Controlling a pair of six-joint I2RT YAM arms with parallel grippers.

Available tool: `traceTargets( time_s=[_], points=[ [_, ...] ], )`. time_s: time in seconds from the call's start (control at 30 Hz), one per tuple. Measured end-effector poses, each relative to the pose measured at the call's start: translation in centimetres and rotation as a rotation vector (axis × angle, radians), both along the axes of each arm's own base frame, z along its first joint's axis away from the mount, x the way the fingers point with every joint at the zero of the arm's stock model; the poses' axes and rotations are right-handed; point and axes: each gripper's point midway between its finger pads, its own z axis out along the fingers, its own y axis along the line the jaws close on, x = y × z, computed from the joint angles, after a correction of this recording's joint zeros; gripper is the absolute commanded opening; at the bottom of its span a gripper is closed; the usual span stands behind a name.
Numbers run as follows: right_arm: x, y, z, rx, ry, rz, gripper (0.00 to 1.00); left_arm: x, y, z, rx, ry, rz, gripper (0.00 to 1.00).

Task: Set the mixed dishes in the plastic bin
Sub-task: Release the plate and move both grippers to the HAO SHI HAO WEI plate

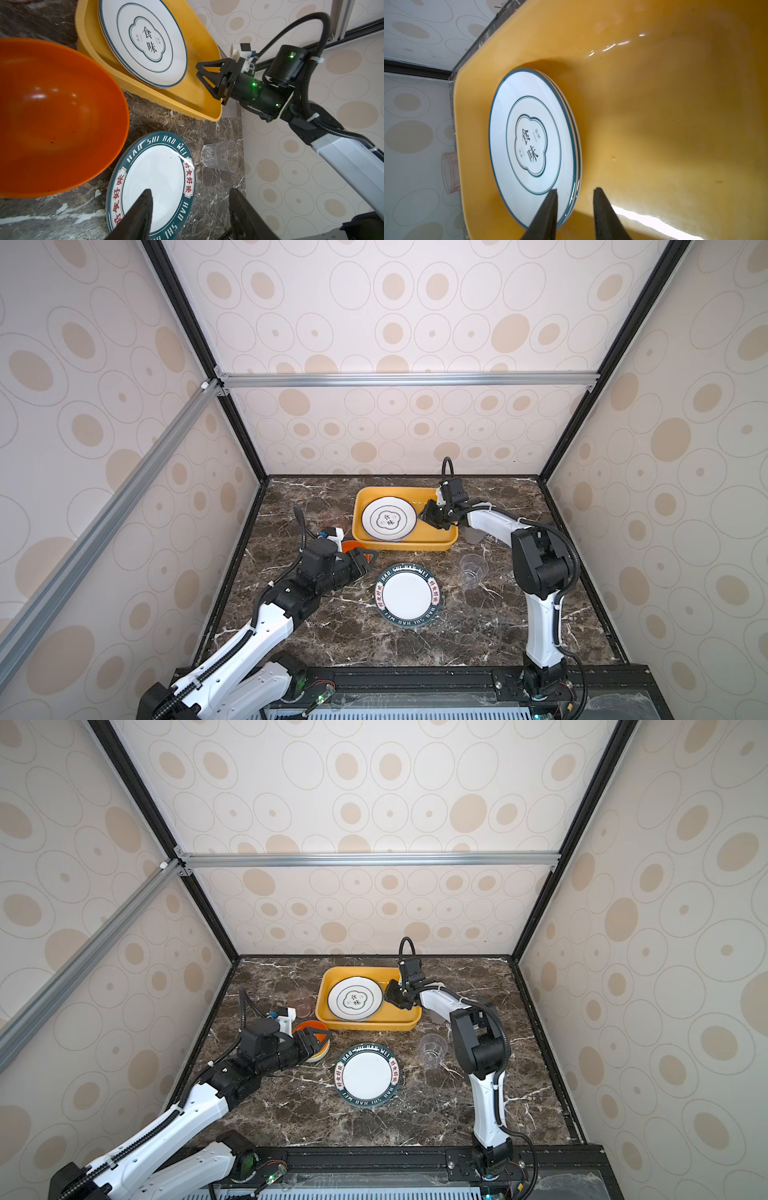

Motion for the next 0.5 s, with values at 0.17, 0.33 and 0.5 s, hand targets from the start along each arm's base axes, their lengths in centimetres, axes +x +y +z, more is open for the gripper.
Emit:
traceTargets(
  time_s=[0.17,0.33,0.5],
  points=[
    [-1.9,-0.7,3.5,-0.003,-0.042,0.025,0.34,-0.3,0.2,-0.7,0.031,0.016,-0.009,0.59],
    [-5.0,-1.7,6.0,-0.014,-0.073,0.060,0.38,-0.8,0.5,-1.4,0.058,0.037,-0.015,0.60],
    [-9.2,-2.6,6.8,-0.033,-0.068,0.108,0.41,-1.3,-0.1,-1.4,0.070,0.028,-0.032,0.62]
  ],
)
